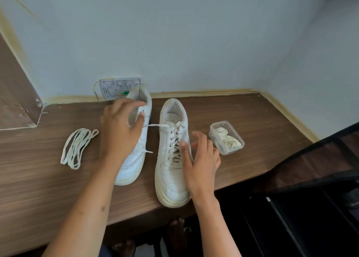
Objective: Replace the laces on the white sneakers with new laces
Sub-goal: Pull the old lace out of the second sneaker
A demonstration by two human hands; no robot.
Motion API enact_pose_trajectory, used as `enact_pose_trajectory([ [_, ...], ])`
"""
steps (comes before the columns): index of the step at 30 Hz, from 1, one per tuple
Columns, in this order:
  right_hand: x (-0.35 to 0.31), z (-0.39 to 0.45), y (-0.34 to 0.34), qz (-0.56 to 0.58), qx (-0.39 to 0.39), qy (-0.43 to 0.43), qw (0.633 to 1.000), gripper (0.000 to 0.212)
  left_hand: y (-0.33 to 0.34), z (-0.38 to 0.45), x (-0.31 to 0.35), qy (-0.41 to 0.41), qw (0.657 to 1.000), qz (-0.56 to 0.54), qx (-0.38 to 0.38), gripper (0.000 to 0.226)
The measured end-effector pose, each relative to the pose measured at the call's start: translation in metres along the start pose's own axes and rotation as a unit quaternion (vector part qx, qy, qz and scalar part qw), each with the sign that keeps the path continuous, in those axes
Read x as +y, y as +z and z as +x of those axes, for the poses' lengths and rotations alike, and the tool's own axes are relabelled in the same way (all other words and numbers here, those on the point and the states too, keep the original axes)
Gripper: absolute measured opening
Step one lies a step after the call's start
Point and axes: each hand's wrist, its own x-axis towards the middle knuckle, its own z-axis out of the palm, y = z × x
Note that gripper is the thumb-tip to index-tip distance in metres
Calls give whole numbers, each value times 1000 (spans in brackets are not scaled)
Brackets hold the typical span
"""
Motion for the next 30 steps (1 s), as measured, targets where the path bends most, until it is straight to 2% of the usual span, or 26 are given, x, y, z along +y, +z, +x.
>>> enact_pose_trajectory([
  [2, -2, 7, 4, 37, -1, -15, 999, 38, 9, -3, 6, 52, 997, 0, -51, 35],
  [5, -5, 22, 9, 56, -11, -31, 998, 34, 25, -12, 10, 113, 985, 70, -114, 35],
  [9, -8, 31, 10, 107, -29, -58, 992, 5, 34, -18, 10, 124, 978, 111, -129, 31],
  [11, -11, 30, 6, 180, -48, -44, 982, 11, 35, -17, 11, 120, 977, 111, -136, 30],
  [14, -14, 34, -7, 333, -40, 45, 941, 24, 35, -15, 11, 117, 978, 97, -140, 28],
  [17, -16, 38, -24, 443, -7, 135, 887, 25, 34, -16, 10, 114, 979, 96, -139, 28],
  [19, -16, 39, -35, 503, 33, 162, 848, 20, 35, -16, 10, 112, 978, 98, -144, 29],
  [21, -12, 40, -46, 515, 82, 163, 838, 14, 34, -16, 10, 109, 978, 98, -148, 30],
  [23, -7, 39, -53, 482, 108, 167, 853, 15, 34, -16, 11, 105, 979, 100, -145, 32],
  [25, -1, 39, -54, 418, 94, 191, 883, 9, 36, -18, 14, 94, 980, 108, -139, 33],
  [27, 3, 36, -51, 338, 38, 201, 919, 7, 38, -21, 18, 88, 980, 126, -129, 32],
  [30, 4, 31, -45, 199, -47, 159, 966, 10, 43, -23, 22, 85, 977, 150, -127, 29],
])
